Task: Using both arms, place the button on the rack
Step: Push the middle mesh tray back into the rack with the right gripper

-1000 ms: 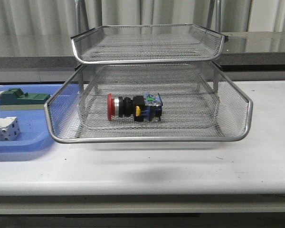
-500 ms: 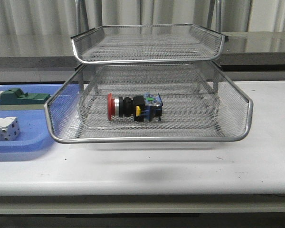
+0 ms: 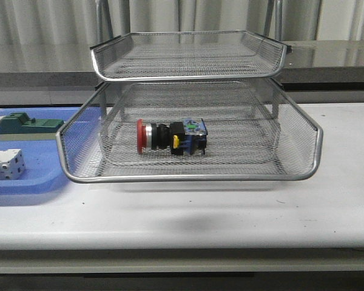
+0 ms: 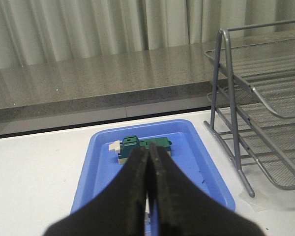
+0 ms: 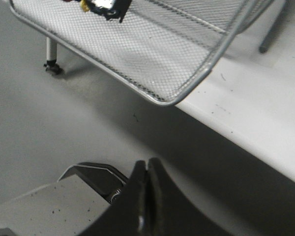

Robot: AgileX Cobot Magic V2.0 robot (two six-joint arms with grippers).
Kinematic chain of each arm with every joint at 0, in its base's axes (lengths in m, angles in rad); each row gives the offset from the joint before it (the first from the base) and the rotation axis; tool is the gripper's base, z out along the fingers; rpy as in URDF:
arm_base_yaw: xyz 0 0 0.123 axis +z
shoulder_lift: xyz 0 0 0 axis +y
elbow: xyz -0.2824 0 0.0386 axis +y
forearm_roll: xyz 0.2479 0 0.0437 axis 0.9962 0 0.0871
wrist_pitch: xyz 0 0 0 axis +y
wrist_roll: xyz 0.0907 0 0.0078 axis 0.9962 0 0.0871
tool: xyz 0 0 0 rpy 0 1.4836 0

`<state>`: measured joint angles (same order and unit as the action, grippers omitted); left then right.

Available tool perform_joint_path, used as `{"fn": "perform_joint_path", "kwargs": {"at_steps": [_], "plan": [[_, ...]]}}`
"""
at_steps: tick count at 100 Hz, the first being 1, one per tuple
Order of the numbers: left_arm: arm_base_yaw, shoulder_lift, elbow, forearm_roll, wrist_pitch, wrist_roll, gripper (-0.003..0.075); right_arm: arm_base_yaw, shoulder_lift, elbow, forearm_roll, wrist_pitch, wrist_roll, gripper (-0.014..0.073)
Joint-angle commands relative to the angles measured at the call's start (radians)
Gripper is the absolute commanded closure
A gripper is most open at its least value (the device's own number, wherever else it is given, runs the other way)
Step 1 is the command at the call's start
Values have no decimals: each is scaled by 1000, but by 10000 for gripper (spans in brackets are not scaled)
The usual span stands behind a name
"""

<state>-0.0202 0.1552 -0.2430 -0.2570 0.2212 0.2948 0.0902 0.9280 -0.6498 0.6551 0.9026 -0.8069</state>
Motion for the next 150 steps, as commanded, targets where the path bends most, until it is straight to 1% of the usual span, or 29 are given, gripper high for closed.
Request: {"fn": "perform_joint_path", "kwargs": {"at_steps": [1,12,25,39,53,67,89,104,113,128,137,150], "plan": [[3,11,-27,-14,-87,-8,741,52,51,-32,66,-41,-115,658],[3,11,-27,-14,-87,-8,741,171,122,-32,65,-114,-165,658],[3,11,-27,-14,-87,-8,741,320,216,-32,58,-253,-166,658],[3,11,-27,-14,-87,-8,741,457,320,-32,45,-406,-166,658],[3,11,-27,-14,-87,-8,741,560,429,-43,7,-531,-166,658],[3,11,-27,-14,-85,-8,741,624,526,-80,-27,-615,-166,658],[3,11,-27,-14,-85,-8,741,622,625,-172,-34,-666,-166,658],[3,11,-27,-14,-85,-8,741,614,674,-234,-74,-712,-166,658],[3,11,-27,-14,-85,-8,741,582,709,-283,-83,-707,-166,658],[3,11,-27,-14,-85,-8,741,498,768,-369,-83,-699,-166,658],[3,11,-27,-14,-85,-8,741,454,790,-419,-83,-668,-166,658],[3,11,-27,-14,-85,-8,741,430,794,-455,-83,-626,-166,658]]}}
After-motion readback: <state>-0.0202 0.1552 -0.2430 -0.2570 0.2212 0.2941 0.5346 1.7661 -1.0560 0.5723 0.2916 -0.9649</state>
